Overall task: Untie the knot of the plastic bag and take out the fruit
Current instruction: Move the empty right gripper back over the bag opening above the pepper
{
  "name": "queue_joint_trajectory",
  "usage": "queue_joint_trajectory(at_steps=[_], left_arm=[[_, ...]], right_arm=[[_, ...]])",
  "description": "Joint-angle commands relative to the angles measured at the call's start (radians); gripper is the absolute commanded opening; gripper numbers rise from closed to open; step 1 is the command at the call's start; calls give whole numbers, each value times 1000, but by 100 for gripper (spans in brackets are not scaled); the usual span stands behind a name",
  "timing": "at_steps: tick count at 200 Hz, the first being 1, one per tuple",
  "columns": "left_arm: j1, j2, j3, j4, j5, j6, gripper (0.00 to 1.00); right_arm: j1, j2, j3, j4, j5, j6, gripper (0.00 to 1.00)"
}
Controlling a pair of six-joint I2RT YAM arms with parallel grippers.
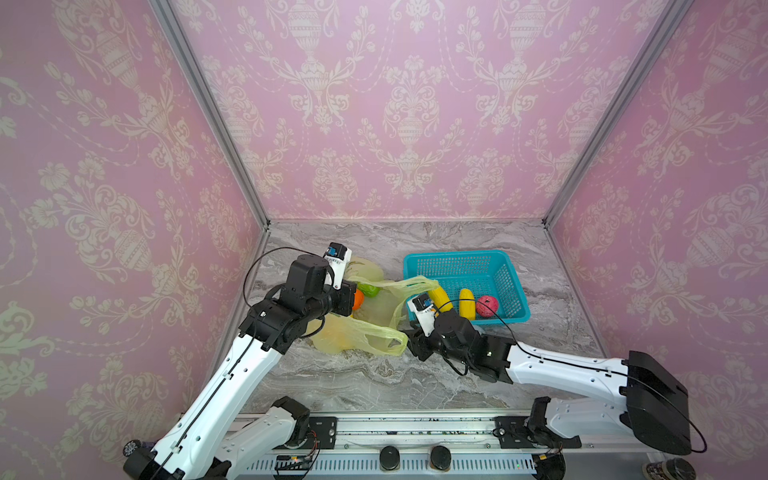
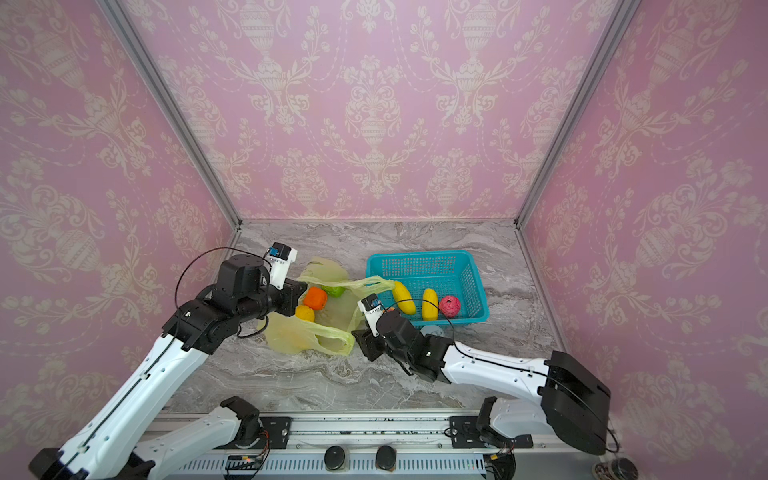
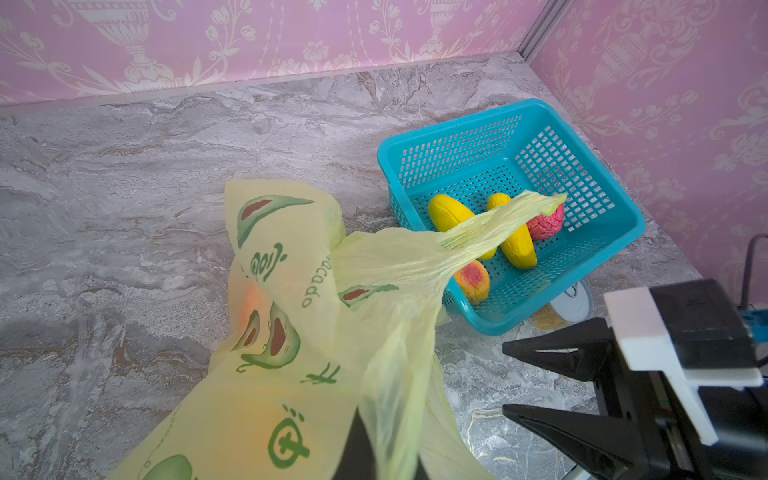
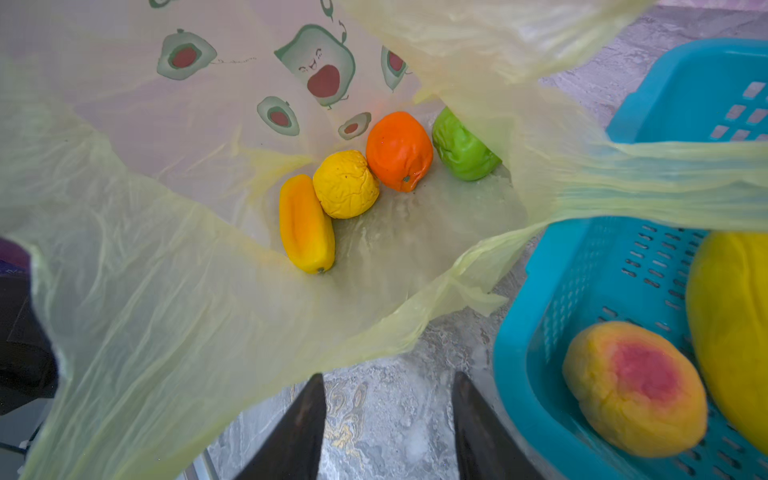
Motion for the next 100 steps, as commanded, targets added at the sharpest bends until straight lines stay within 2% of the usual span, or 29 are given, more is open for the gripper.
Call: queue_joint_trajectory(at_steps=[1, 28, 65, 100], left_arm=[[18, -5, -13, 14, 51, -16, 0], [22, 1, -16, 20, 77, -19, 0], [26, 1, -16, 24, 90, -23, 0], [26, 3, -18, 24, 89, -24, 0]], right_arm=[[4, 99, 92, 57, 6, 32, 49], [10, 230, 176, 64, -22, 47, 46], [40, 330, 251, 67, -80, 31, 46], [65, 425, 323, 69, -158, 27, 53]])
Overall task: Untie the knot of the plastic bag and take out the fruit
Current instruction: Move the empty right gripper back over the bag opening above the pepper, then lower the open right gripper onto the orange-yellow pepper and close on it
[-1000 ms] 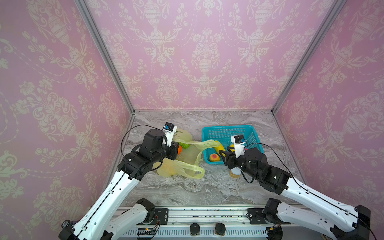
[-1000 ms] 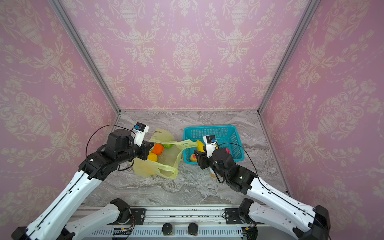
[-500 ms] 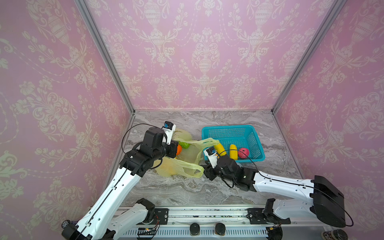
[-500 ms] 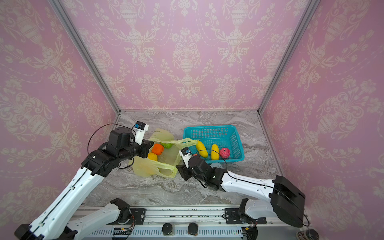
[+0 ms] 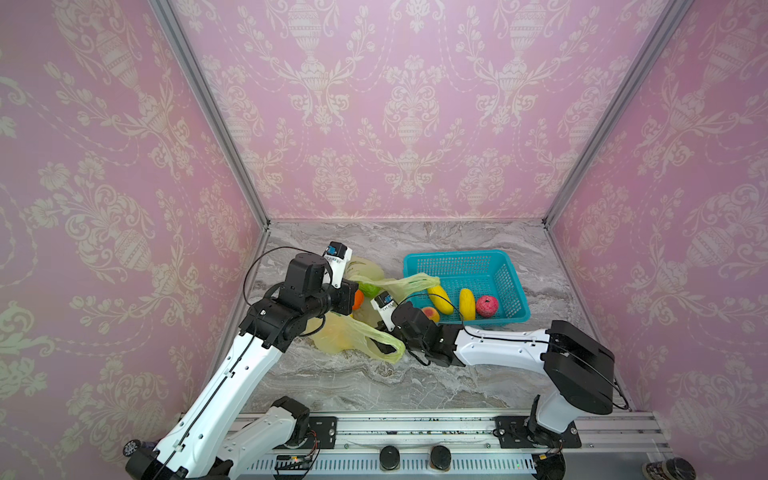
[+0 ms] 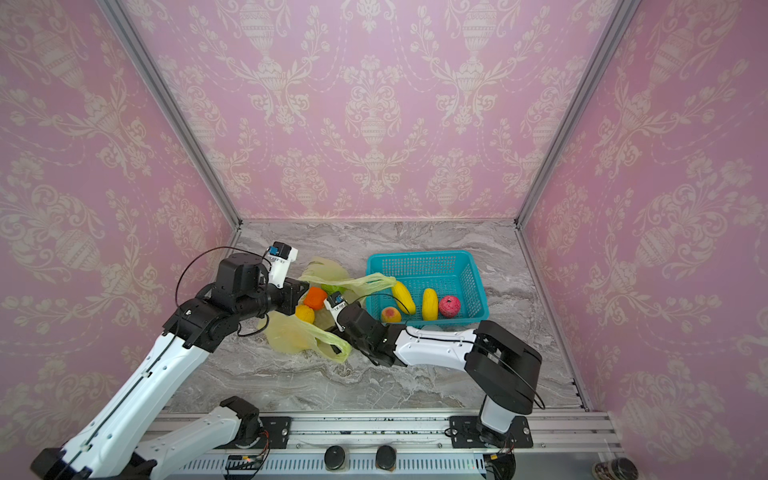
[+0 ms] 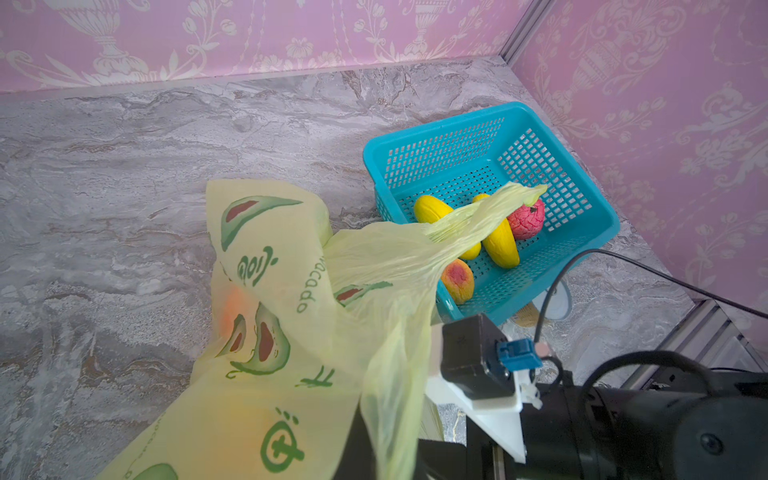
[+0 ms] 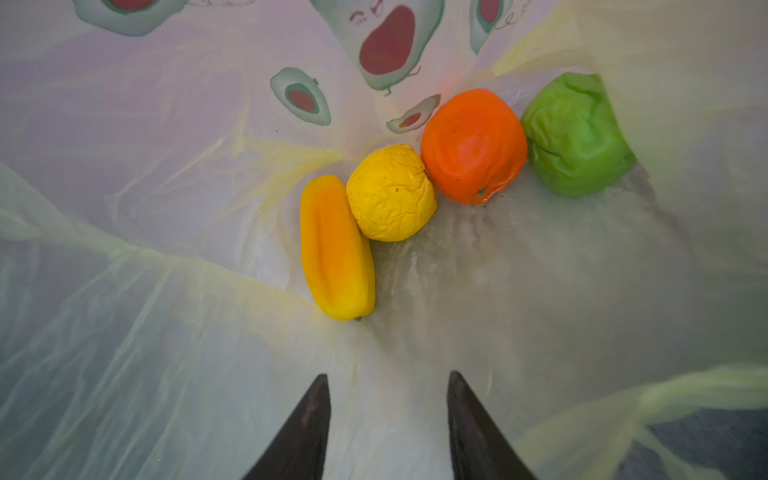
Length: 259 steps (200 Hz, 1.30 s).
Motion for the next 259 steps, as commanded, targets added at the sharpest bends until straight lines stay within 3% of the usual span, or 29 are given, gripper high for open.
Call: queue_joint_trajectory(at_steps=[1, 33, 62, 80, 124, 161, 181, 224, 246, 259], left_arm=[[8, 4, -13, 9, 29, -20, 0], [8, 2, -12, 6, 16, -18, 0], [9, 4, -12, 8, 17, -17, 0], [11, 5, -13, 9, 20, -17, 0], [12, 7, -15, 13, 38, -19, 0], [13, 8, -17, 19, 49, -21, 0], [13, 10, -16, 20, 53, -22, 0], [13, 11, -18, 23, 62, -24, 0], [13, 13, -18, 21, 61, -25, 0], [13, 15, -18, 21, 58, -25, 0]], right_arm=[[16, 55, 65, 19, -75, 2, 53], [21, 158, 144, 21, -175, 11, 61], [21, 251, 238, -3, -188, 10, 67], [21, 309, 294, -22, -188, 8, 66], [15, 360, 333, 4, -129, 13, 52], [13, 437, 430, -52, -93, 13, 52], [16, 479, 485, -56, -150, 14, 59], [21, 569, 583, -109, -145, 33, 71], [20, 619, 637, -155, -130, 37, 68], [21, 627, 645, -160, -133, 39, 59]])
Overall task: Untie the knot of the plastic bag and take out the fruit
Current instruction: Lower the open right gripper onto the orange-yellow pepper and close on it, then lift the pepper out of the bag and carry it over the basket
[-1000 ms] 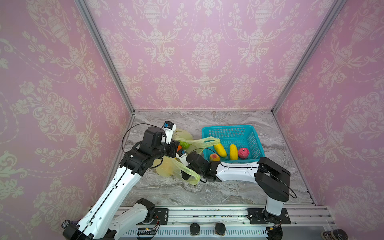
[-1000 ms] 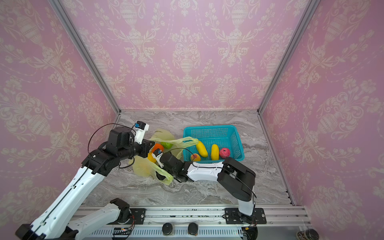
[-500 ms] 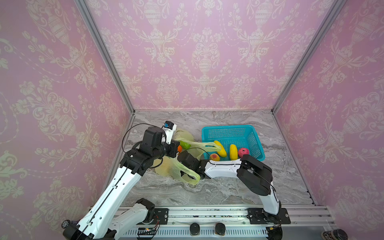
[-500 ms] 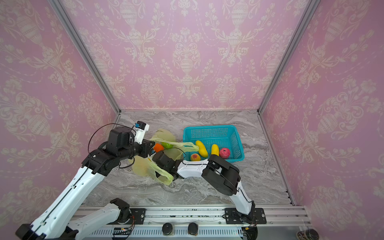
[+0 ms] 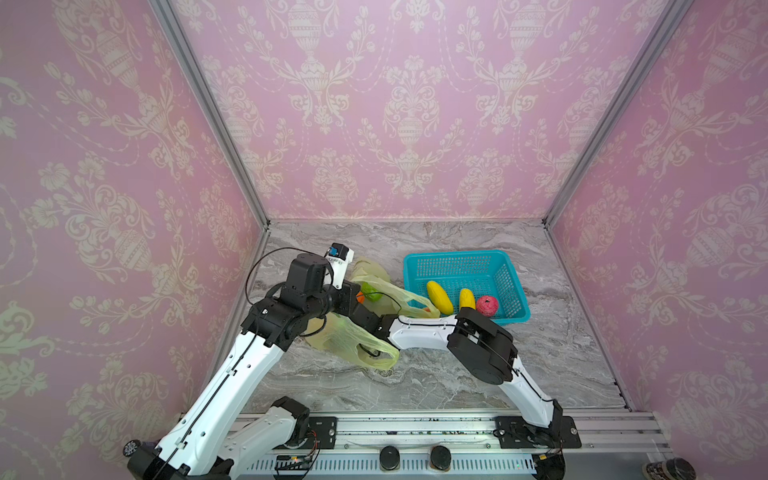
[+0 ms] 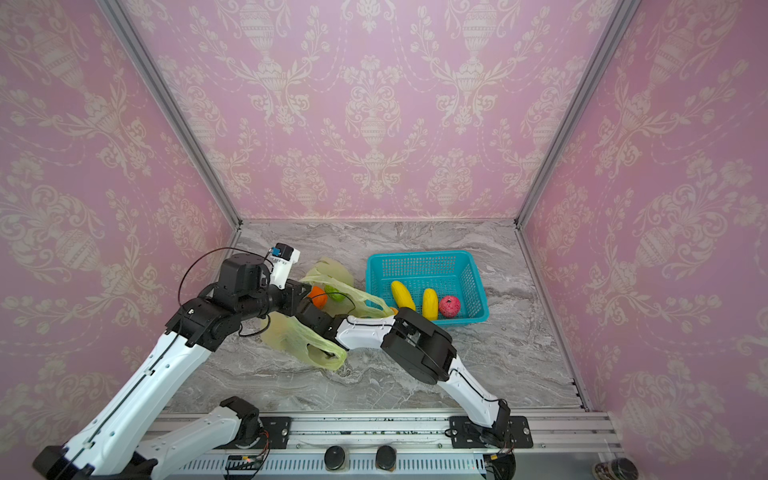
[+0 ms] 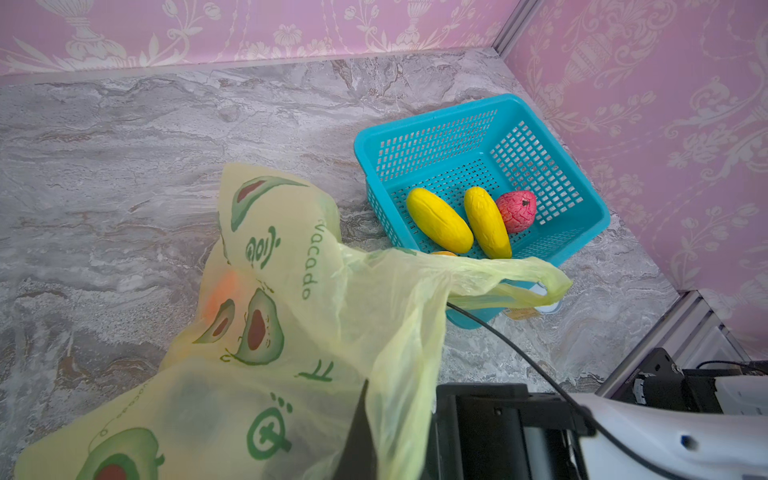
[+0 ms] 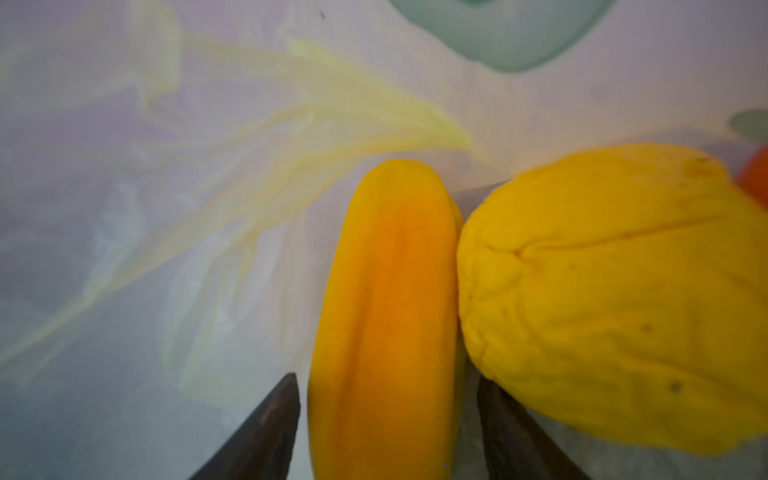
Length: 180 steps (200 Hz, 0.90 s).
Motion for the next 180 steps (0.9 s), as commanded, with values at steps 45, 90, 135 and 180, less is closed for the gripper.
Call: queue_joint_trajectory(at_steps=[45, 90, 135, 180], left_arm=[[8, 14, -4, -3, -50, -14, 0], [16, 25, 2, -24, -105, -12, 0], [19, 28, 2, -26, -115, -11, 0], [22, 37, 3, -27, -103, -14, 0]], right_arm=[[5, -102, -77, -25, 1, 16, 36], [5, -362, -342, 70, 31, 10, 24], [5, -634, -640, 123, 98, -9, 19], [5, -898, -827, 108, 130, -35, 18]])
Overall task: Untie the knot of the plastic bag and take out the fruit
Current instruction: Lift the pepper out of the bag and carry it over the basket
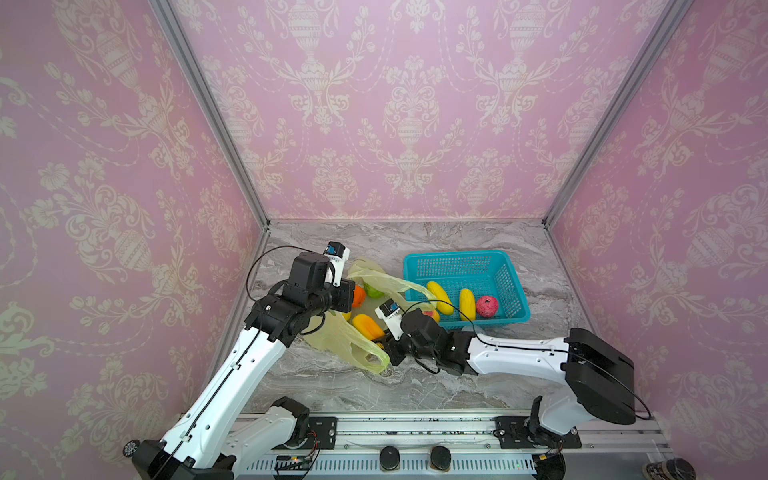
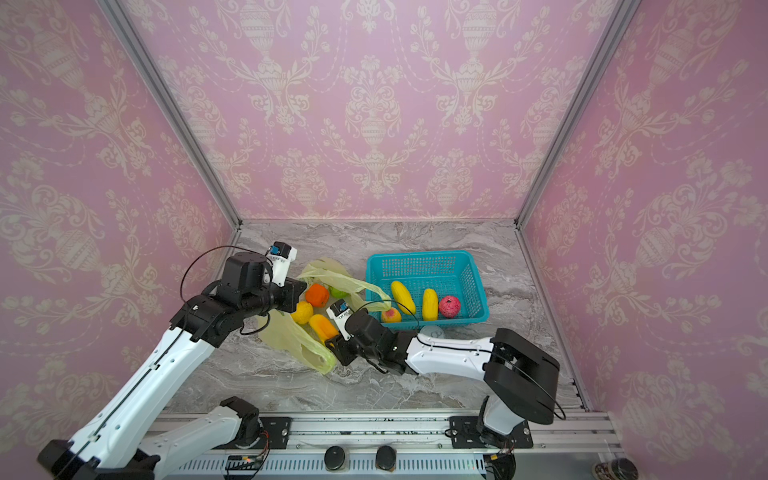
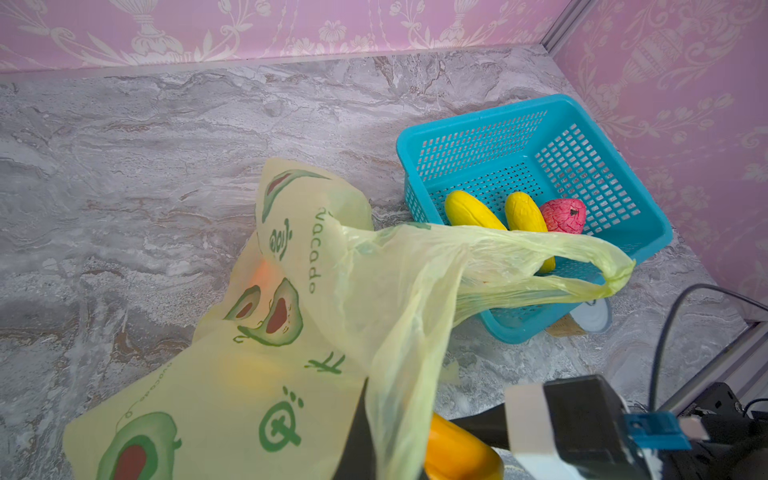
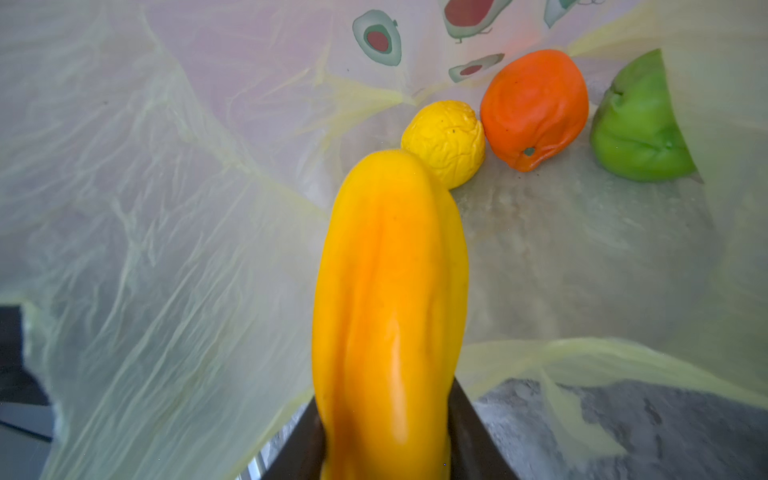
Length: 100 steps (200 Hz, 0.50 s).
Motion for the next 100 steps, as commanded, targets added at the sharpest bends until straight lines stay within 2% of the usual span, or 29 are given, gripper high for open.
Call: queue_joint_trajectory(at_steps=[1, 68, 83, 100], left_arm=[[8, 8, 3, -23, -11, -12, 0], [13, 16, 3, -27, -15, -11, 0], [14, 17, 3, -25, -15, -12, 0], [15, 17, 3, -25, -13, -13, 0]], right_arm=[[5, -121, -62, 1, 48, -32, 18], [4, -625, -246, -114, 123, -125, 17], [2, -737, -269, -171, 192, -144, 16], [-1, -851, -288, -239, 326, -157, 15]])
